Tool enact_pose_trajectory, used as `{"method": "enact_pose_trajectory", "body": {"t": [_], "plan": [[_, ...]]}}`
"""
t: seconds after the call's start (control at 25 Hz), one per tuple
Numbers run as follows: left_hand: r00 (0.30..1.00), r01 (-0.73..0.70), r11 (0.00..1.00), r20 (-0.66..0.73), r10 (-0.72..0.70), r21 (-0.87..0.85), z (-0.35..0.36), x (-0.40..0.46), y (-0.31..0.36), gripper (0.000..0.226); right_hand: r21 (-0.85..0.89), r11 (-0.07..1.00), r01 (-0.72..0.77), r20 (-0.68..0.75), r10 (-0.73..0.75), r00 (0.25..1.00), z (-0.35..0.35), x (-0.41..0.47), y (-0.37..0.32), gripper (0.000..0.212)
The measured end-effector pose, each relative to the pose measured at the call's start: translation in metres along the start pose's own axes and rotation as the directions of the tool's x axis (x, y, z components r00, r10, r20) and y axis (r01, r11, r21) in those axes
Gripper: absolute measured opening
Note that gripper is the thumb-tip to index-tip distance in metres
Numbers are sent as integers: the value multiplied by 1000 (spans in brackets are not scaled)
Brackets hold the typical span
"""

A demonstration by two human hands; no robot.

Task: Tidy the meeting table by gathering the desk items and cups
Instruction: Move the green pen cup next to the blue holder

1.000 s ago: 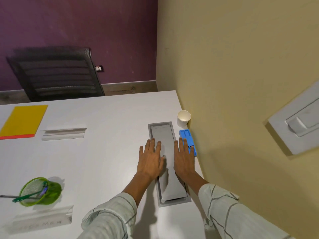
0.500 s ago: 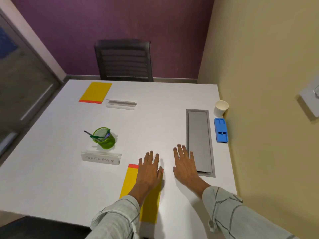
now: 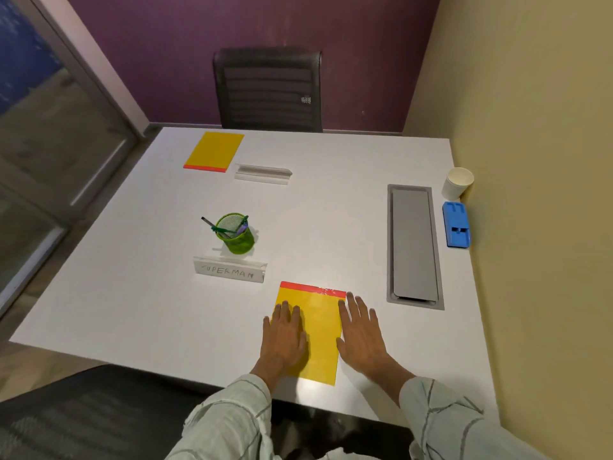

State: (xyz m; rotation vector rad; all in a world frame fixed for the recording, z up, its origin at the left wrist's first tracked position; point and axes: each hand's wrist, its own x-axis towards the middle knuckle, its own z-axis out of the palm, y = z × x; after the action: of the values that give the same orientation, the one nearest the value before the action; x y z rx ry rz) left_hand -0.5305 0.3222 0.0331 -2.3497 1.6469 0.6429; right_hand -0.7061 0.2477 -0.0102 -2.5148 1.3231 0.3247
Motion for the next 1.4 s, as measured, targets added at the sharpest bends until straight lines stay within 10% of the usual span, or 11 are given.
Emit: {"method": "enact_pose_trajectory", "body": {"t": [0.52, 1.0, 1.4], "plan": [[987, 22, 1000, -159, -25, -21, -51, 10, -83, 65, 66, 996, 53, -104, -46, 994, -64, 56, -94, 83], [928, 90, 996, -362, -87, -8, -140, 70, -157, 68, -43, 913, 406, 5, -407, 914, -142, 209, -192, 56], [868, 201, 927, -381, -319, -318, -121, 72, -177, 74, 160, 967, 200, -55, -193, 980, -104, 263, -204, 31]]}}
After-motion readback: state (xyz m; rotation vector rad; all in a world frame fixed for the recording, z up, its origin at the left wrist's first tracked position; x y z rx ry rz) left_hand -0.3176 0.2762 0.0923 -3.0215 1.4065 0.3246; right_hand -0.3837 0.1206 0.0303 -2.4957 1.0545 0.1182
